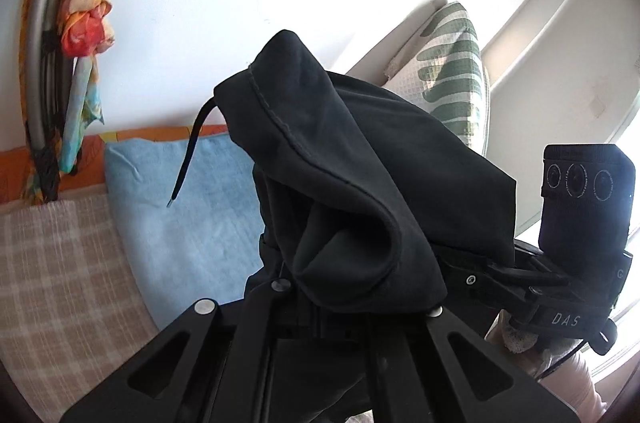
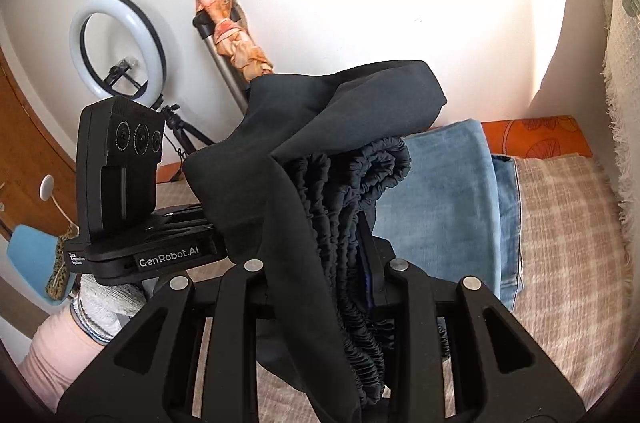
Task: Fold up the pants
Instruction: 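Carry the trousers with both grippers and lay them onto the folded jeans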
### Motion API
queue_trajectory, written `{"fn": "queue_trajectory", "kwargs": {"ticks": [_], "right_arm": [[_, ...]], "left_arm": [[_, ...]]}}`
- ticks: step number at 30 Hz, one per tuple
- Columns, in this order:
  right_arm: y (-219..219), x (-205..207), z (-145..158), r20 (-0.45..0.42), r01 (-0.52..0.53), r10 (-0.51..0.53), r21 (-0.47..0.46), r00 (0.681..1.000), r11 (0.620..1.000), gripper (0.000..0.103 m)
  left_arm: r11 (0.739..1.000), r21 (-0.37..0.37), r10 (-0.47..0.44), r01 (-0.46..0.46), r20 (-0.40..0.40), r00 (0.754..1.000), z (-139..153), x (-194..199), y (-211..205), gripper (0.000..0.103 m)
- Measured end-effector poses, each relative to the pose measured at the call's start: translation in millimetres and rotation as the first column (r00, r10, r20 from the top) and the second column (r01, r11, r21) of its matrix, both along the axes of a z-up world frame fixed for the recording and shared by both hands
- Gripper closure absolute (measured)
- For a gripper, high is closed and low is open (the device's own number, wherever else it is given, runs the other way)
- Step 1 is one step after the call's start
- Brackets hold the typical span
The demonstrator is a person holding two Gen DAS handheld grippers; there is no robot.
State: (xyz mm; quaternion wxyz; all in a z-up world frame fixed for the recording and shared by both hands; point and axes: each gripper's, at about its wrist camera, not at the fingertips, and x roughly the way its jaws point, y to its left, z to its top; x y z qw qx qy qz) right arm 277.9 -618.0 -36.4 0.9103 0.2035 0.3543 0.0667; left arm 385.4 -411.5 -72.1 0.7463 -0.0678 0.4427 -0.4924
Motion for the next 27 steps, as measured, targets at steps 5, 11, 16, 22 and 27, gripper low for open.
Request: {"fn": "queue_trajectory", "kwargs": {"ticks": [5,11,16,22,27], "right_arm": [[-22.2,34.6,-18.5,-0.01,0.026,-0.026,0.057,1.0,0.998,0.076],[-28.7,62.1,-47.4,-0.006,-0.009,0.009,0.031,1.0,0.999,0.076],[-60.9,66.6,-78.0,-0.084,0.029,-0.028,0.013,0.996,0.999,0.076],[-83.2,60.8,-90.9,-0.095,0.03,-0.02,0.107,0.995,0.994,0.07],[-88.4,59.2,-85.8,-0.108,0.037,-0.024,0.117,0.994,0.992,0.052]], "left_arm": [[1.0,0.004,0.007,-0.007,-0.01,1.0,-9.4,33.7,-15.8,0.103],[0.998,0.051,0.029,-0.031,0.026,0.999,-28.5,58.2,-22.9,0.103],[0.978,0.155,0.127,-0.14,0.09,0.988,-44.2,74.8,4.7,0.103],[0.966,0.126,0.197,-0.224,0.199,0.96,-20.9,69.4,45.2,0.103],[0.989,0.1,0.088,-0.113,0.228,0.97,-15.6,51.4,20.6,0.103]]}}
